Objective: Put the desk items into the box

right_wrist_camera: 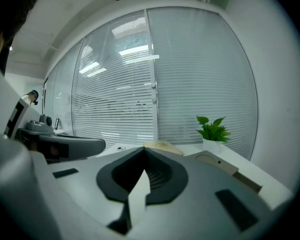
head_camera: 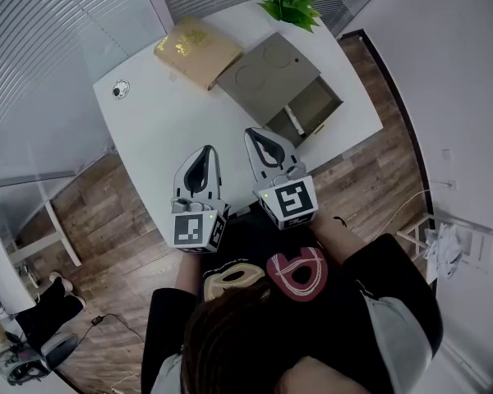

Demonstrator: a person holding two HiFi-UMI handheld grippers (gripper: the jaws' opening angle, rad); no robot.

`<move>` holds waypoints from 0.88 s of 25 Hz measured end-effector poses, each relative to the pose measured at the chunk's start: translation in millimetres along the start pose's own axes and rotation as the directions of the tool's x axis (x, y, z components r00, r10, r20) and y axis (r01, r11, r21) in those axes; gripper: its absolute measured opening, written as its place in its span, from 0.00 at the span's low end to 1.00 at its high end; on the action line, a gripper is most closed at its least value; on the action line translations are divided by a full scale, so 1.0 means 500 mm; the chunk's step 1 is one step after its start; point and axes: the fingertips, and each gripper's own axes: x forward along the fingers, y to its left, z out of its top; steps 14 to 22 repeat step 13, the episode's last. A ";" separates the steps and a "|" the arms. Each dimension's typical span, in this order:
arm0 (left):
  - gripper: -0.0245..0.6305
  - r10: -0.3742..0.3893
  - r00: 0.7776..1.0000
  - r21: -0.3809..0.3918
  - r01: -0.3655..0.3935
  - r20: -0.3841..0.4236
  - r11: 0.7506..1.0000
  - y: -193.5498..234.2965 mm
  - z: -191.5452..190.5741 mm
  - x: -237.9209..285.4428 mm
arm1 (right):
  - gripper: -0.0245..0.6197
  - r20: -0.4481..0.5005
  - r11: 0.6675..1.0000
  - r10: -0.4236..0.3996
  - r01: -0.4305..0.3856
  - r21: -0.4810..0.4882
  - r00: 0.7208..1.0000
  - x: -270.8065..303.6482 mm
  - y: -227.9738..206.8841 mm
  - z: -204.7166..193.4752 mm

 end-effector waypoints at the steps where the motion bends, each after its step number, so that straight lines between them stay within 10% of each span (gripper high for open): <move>1: 0.07 -0.001 1.000 0.002 0.001 0.001 1.000 0.000 0.001 0.001 | 0.05 0.002 1.000 0.003 -0.003 -0.004 1.000 0.000 0.001 0.001; 22: 0.07 -0.011 1.000 0.020 0.011 0.009 1.000 -0.005 0.002 -0.001 | 0.05 0.038 1.000 0.020 -0.020 0.002 0.999 -0.004 0.006 0.014</move>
